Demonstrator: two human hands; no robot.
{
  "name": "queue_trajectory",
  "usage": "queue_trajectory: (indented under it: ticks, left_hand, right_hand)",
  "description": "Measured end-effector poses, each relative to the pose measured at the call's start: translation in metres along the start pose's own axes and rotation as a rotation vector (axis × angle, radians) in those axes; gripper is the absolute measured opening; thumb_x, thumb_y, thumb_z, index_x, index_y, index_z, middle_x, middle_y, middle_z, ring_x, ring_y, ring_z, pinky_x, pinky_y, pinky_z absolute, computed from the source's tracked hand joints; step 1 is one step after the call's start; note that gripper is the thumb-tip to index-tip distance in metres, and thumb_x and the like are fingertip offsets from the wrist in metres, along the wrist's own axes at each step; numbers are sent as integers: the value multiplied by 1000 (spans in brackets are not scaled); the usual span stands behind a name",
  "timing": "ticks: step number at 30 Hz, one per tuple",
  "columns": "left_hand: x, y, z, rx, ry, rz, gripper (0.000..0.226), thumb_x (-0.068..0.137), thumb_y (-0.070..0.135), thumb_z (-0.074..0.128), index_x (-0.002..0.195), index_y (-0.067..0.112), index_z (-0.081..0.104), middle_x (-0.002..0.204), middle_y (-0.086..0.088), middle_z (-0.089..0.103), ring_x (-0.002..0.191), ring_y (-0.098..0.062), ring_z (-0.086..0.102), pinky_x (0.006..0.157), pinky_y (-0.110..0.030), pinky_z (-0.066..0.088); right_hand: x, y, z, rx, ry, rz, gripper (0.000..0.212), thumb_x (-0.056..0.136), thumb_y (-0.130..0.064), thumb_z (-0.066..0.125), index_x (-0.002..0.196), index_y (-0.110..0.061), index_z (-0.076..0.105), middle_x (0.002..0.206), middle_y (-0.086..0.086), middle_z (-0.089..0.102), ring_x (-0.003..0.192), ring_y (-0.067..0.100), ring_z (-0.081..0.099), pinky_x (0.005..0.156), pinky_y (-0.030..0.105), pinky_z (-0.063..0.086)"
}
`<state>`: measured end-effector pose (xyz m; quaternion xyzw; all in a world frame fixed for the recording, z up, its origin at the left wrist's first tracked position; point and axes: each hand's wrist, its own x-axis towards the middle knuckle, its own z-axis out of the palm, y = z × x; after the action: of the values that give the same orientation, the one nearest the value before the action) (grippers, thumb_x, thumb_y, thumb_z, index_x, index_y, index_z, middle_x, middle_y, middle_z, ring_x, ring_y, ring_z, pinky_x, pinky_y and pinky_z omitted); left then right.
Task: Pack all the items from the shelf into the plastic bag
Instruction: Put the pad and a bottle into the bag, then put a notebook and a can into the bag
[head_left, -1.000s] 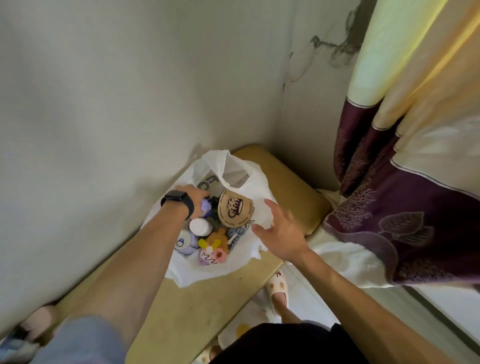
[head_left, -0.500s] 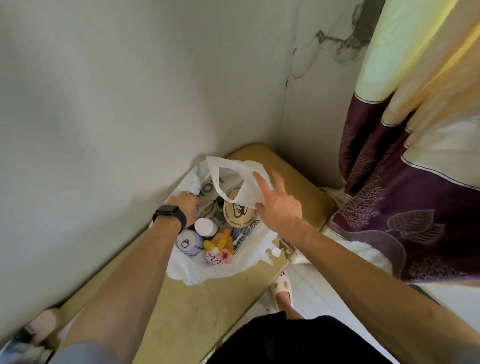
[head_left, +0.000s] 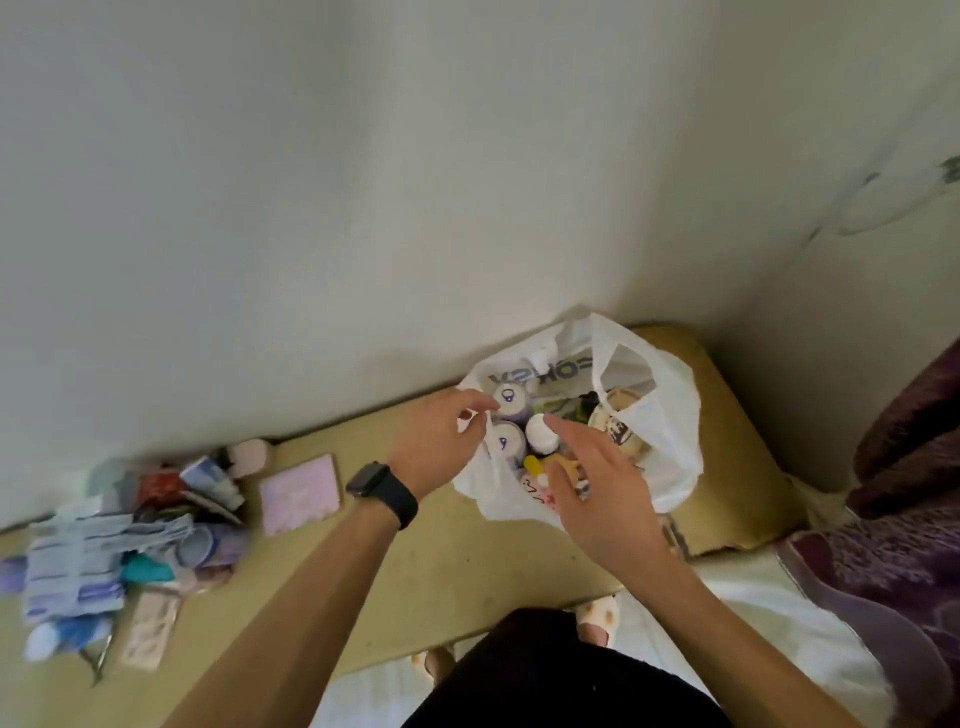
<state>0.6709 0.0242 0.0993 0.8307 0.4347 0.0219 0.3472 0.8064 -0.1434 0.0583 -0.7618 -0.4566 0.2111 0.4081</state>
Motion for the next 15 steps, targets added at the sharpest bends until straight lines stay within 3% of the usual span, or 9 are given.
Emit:
queue_trajectory:
  ticks: [3, 7, 11, 15]
  left_hand:
    - [-54, -41, -17, -43, 103, -148, 23, 95, 22, 55, 110, 33, 68, 108, 17, 65, 95, -2, 60, 84, -16, 45]
    - [-127, -109, -41, -43, 220, -341, 23, 95, 25, 55, 114, 33, 65, 107, 17, 62, 94, -2, 59, 87, -27, 51]
    - [-187, -174, -63, -76, 294, -474, 22, 95, 26, 55, 114, 34, 63, 111, 15, 64, 94, -3, 57, 81, -20, 45]
    - [-222, -242, -82, -101, 337, -558, 24, 94, 26, 55, 116, 34, 63, 115, 14, 62, 96, -3, 55, 79, -19, 42]
  right_hand:
    - [3, -30, 36, 8, -146, -92, 38, 95, -27, 56, 133, -30, 58, 131, -11, 60, 118, 7, 54, 96, 23, 46]
    - [0, -77, 95, 18, -365, -189, 37, 95, -26, 58, 132, -33, 59, 133, -15, 58, 125, 4, 48, 104, 18, 34]
    - [-3, -124, 156, -44, -509, -288, 39, 94, -27, 60, 132, -31, 60, 133, -12, 58, 124, 9, 49, 105, 24, 37]
    - [-3, -156, 225, -149, -637, -256, 43, 94, -30, 58, 137, -30, 55, 137, -10, 56, 125, 13, 49, 103, 20, 32]
